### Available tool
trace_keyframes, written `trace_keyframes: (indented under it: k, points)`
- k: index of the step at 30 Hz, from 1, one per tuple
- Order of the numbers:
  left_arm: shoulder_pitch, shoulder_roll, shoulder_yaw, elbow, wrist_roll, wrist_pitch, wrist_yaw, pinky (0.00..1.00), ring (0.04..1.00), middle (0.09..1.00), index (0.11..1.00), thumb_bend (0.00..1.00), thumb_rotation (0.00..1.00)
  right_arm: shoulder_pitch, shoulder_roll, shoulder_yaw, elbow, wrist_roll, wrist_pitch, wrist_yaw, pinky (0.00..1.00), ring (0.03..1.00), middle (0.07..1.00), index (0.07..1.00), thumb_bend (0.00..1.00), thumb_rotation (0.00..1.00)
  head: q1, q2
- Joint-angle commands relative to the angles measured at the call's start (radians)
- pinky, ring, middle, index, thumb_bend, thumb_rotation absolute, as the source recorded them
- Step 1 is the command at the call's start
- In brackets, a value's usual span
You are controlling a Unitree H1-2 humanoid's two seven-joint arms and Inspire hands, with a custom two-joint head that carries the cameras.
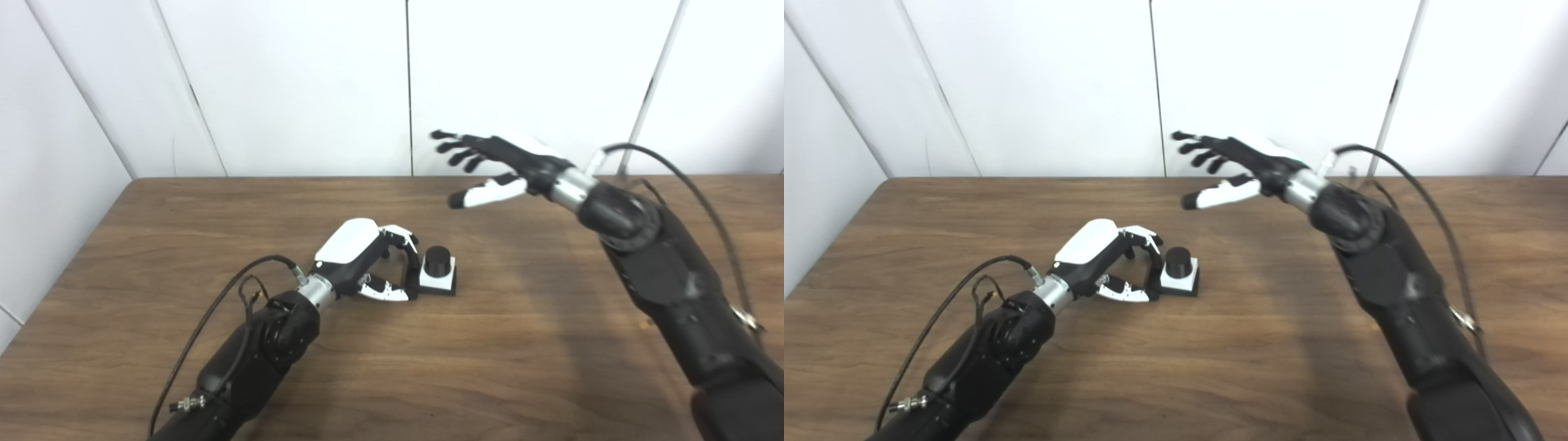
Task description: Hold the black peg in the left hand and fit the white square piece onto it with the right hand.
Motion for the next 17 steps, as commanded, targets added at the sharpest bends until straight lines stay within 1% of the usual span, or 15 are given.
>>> trace_keyframes:
  k: [1, 4, 7, 12, 17]
  points:
    - [0.047, 0.034, -0.019, 0.052, 0.037, 0.049, -0.057, 0.61, 0.726, 0.771, 0.490, 0.52, 0.07, -0.002, -0.014, -0.025, -0.045, 0.034, -0.039, -0.038, 0.67, 0.788, 0.852, 0.852, 0.85, 0.55, -0.002, 0.002]
    - [0.049, 0.034, -0.016, 0.056, 0.032, 0.040, -0.053, 0.60, 0.726, 0.770, 0.490, 0.52, 0.07, 0.037, -0.014, -0.039, -0.046, 0.050, -0.050, -0.053, 0.67, 0.791, 0.849, 0.847, 0.81, 0.48, -0.007, -0.002]
    - [0.048, 0.034, -0.018, 0.062, 0.037, 0.039, -0.052, 0.60, 0.725, 0.772, 0.490, 0.52, 0.07, 0.082, -0.002, -0.066, -0.055, 0.086, -0.046, -0.070, 0.66, 0.784, 0.840, 0.827, 0.81, 0.42, -0.014, -0.002]
    - [0.046, 0.034, -0.016, 0.063, 0.026, 0.040, -0.060, 0.62, 0.740, 0.773, 0.491, 0.52, 0.07, 0.135, 0.018, -0.089, -0.091, 0.091, -0.035, -0.122, 0.65, 0.778, 0.829, 0.813, 0.79, 0.39, -0.023, 0.001]
    - [0.044, 0.038, -0.015, 0.067, 0.028, 0.024, -0.048, 0.62, 0.729, 0.767, 0.490, 0.52, 0.07, 0.185, 0.040, -0.104, -0.126, 0.083, -0.019, -0.180, 0.61, 0.762, 0.823, 0.805, 0.79, 0.40, -0.027, 0.002]
